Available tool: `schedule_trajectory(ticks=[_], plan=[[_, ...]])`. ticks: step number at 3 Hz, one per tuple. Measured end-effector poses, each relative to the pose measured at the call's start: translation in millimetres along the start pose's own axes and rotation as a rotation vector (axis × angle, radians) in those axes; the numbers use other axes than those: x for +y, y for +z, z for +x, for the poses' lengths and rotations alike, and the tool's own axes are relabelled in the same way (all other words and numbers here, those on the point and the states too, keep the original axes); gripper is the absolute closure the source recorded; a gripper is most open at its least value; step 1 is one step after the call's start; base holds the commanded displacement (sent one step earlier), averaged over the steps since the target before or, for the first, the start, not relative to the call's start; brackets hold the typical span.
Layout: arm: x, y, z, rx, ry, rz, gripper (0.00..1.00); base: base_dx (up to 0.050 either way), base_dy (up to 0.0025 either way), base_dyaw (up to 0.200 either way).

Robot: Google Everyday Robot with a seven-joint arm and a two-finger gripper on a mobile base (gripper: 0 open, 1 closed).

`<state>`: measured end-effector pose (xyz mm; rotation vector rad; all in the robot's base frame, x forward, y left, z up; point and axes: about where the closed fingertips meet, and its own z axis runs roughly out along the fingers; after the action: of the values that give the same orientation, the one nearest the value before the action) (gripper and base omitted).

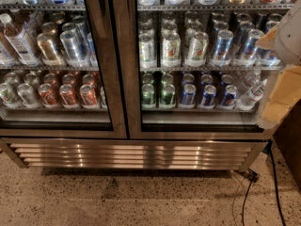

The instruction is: Open right fridge door

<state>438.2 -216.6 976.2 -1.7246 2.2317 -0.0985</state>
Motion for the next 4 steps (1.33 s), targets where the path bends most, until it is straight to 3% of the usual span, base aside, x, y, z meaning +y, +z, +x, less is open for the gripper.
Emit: schedule_trajectory(ticks=[1,2,3,4], plan=[[-0.1,-0.2,-0.1,0.0,0.0,0.001,0.0,0.05,0.0,0.0],[-0.2,0.0,-0.2,0.0,0.0,0.001,0.0,0.0,0.0,0.0],[-10.6,19.3,-5.6,-0.023,-0.005,-0.046,0.0,0.0,0.0,0.0],[-15.9,58.2,-21.8,-0.13,-0.043,-0.157,0.0,0.0,0.0,0.0]])
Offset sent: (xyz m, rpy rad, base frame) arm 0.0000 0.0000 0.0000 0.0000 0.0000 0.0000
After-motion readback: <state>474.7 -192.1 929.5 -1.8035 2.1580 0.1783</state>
